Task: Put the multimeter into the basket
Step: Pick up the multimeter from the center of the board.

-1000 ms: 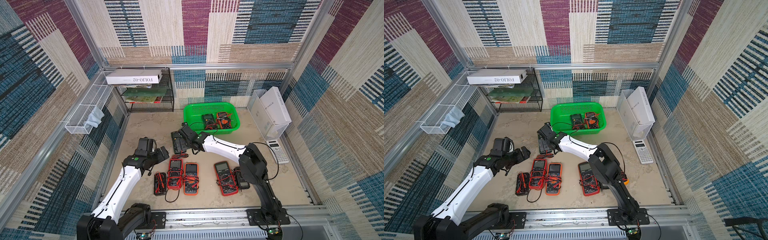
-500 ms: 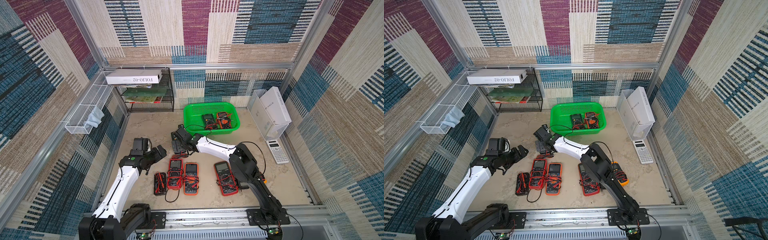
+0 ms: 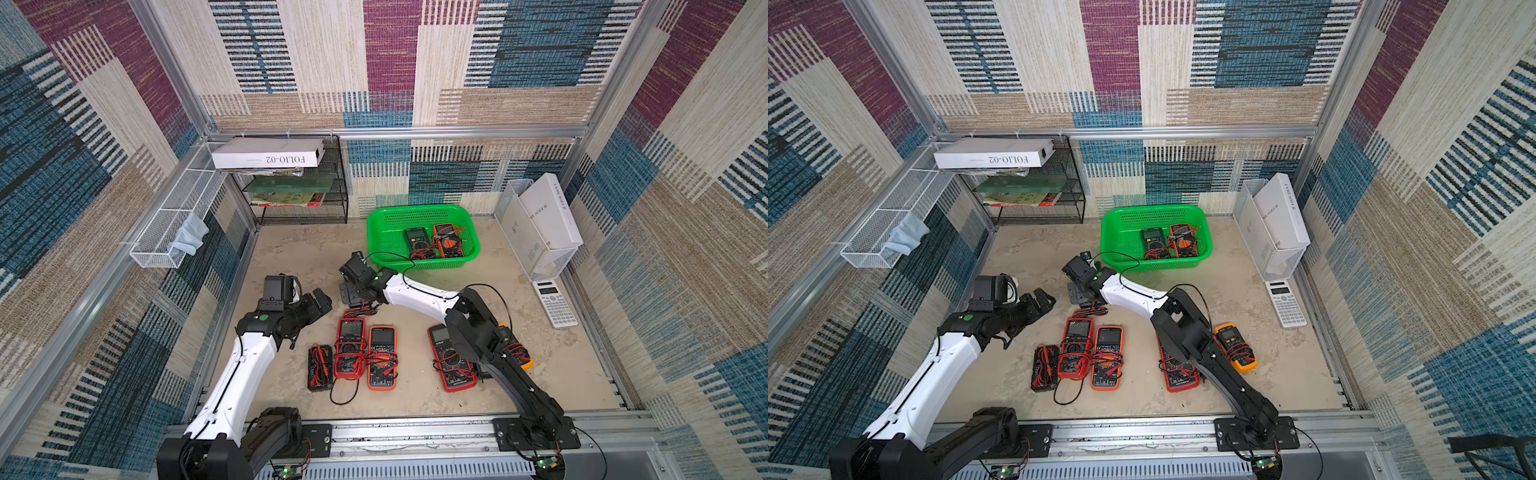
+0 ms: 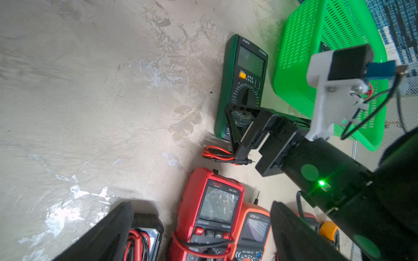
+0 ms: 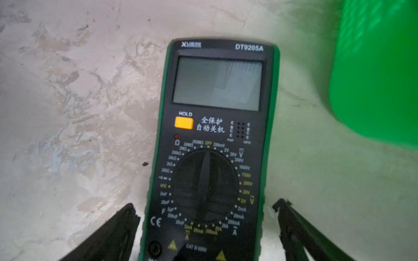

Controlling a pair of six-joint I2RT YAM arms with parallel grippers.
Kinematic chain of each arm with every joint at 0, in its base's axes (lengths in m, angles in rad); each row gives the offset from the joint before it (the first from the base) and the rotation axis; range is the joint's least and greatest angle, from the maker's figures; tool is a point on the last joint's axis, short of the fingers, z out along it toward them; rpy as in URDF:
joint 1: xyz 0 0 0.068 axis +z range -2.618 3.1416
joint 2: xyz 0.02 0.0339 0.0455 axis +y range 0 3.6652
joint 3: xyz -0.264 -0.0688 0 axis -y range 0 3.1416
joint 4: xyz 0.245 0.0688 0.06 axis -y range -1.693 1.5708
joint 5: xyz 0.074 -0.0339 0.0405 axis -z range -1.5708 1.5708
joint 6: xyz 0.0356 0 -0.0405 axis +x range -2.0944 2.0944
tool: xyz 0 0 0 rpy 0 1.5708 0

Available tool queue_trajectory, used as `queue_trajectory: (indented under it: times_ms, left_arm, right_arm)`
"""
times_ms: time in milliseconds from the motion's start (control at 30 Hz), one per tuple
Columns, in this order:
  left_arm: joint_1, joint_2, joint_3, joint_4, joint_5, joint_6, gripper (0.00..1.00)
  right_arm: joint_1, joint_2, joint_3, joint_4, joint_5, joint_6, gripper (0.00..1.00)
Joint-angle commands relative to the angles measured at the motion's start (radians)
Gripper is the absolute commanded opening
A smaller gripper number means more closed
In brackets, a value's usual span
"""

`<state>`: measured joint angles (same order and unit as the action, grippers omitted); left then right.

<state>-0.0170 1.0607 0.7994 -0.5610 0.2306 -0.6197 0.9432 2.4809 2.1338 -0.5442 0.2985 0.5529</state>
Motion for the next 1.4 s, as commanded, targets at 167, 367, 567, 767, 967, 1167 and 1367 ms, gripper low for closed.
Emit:
queue_trajectory:
  times_ms: [167, 367, 567, 767, 967, 1167, 1367]
  left_arm:
    - [0.009, -0.001, 0.004, -0.008, 0.003, 0.021, 1.0]
    - [0.012, 0.007, 0.006, -0.003, 0.016, 0.024, 1.0]
    - [0.015, 0.012, 0.008, -0.002, 0.021, 0.026, 1.0]
    - [0.015, 0.013, 0.013, -0.008, 0.024, 0.027, 1.0]
    - [0.016, 0.007, 0.022, -0.017, 0.02, 0.033, 1.0]
    - [0.017, -0.008, 0.031, -0.02, 0.017, 0.035, 1.0]
    - [0.018, -0.034, 0.032, -0.035, 0.006, 0.035, 1.0]
  right_arm:
    - [0.002, 0.064, 0.066, -0.047, 0.001, 0.001, 0.99]
    - [0.002, 0.103, 0.098, -0.07, 0.004, -0.002, 1.0]
    - [0.001, 0.118, 0.102, -0.078, -0.015, -0.002, 0.88]
    - [0.002, 0.106, 0.1, -0.064, -0.04, -0.008, 0.73]
    - [0.002, 0.083, 0.107, -0.031, -0.072, -0.018, 0.65]
    - [0.002, 0.073, 0.147, -0.03, -0.1, -0.028, 0.61]
    - [0.002, 0.057, 0.187, -0.029, -0.111, -0.047, 0.61]
